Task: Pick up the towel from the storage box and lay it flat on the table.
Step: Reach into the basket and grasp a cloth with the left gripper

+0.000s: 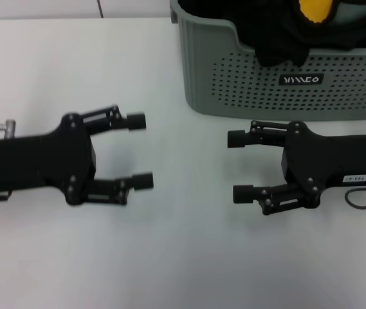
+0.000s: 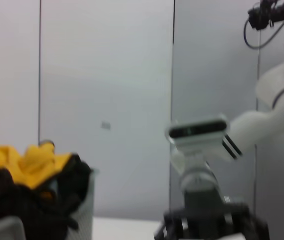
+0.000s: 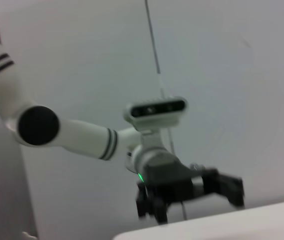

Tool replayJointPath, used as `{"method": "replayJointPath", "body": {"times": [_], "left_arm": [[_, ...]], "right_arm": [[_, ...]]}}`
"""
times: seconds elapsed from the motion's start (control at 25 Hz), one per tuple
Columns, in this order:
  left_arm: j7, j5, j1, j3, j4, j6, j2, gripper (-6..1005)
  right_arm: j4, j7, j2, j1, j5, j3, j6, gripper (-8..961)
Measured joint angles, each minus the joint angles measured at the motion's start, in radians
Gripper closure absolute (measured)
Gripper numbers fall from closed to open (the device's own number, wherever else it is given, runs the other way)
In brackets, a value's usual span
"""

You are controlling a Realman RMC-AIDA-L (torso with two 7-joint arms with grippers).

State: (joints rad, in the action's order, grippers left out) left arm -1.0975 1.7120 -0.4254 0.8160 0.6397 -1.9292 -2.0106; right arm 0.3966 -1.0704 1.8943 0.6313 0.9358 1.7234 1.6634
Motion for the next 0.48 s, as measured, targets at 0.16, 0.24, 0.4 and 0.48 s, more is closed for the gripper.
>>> {"method": "replayJointPath", "body": {"times": [0.16, 0.24, 0.4, 0.48], "left_arm": [[-0.104, -0.104, -0.015, -0.002, 0.098, 0.019, -0.019, 122], [-0.209, -0.151, -0.019, -0.001, 0.222, 0.076, -0.043, 122], [-0.377, -0.132, -0.059, 0.081, 0.479, 0.280, -0.084, 123], [-0.430, -0.118, -0.086, 0.169, 0.535, 0.392, -0.083, 123]], "right_arm": [[-0.007, 0.025, 0.006, -0.026, 0.002, -0.014, -0.080, 83], [-0.008, 0.027, 0.011, -0.036, 0.002, -0.015, -0.111, 83], [-0.008, 0.031, 0.025, -0.059, 0.002, -0.015, -0.156, 83], [-0.008, 0.032, 0.034, -0.074, 0.003, -0.015, -0.165, 83]]}}
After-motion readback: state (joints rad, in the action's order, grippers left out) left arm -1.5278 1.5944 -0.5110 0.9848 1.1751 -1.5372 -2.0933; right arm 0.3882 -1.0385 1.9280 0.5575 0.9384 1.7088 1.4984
